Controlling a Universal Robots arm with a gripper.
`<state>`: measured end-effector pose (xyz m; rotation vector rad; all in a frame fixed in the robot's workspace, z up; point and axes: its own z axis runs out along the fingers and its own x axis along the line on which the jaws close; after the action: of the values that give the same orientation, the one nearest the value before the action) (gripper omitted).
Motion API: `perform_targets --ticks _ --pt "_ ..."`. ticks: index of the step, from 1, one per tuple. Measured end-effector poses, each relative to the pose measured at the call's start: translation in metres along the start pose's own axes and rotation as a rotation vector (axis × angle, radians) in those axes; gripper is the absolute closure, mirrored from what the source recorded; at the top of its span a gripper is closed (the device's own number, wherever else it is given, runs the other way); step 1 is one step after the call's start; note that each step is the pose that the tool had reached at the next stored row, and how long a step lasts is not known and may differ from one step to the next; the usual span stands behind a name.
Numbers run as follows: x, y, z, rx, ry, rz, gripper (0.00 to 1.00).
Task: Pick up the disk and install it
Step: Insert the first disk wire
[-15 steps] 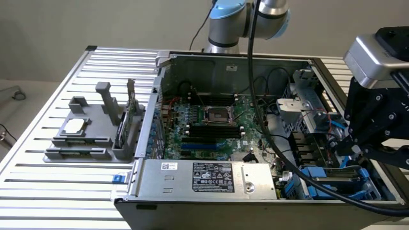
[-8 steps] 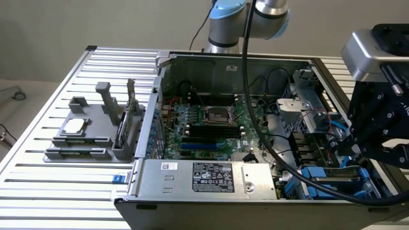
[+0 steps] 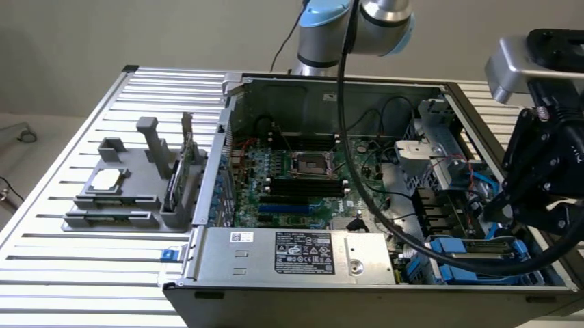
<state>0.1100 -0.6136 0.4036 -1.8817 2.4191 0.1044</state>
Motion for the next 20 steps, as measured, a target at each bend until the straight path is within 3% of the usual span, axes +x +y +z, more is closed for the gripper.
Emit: perform_targets --ticks 19,20 --pt "0.0000 0.0000 0.0003 0.0347 -0.0028 0.343 0.89" --pt "0.0001 0.0000 0.0004 0.0415 -0.0032 0.409 0.89"
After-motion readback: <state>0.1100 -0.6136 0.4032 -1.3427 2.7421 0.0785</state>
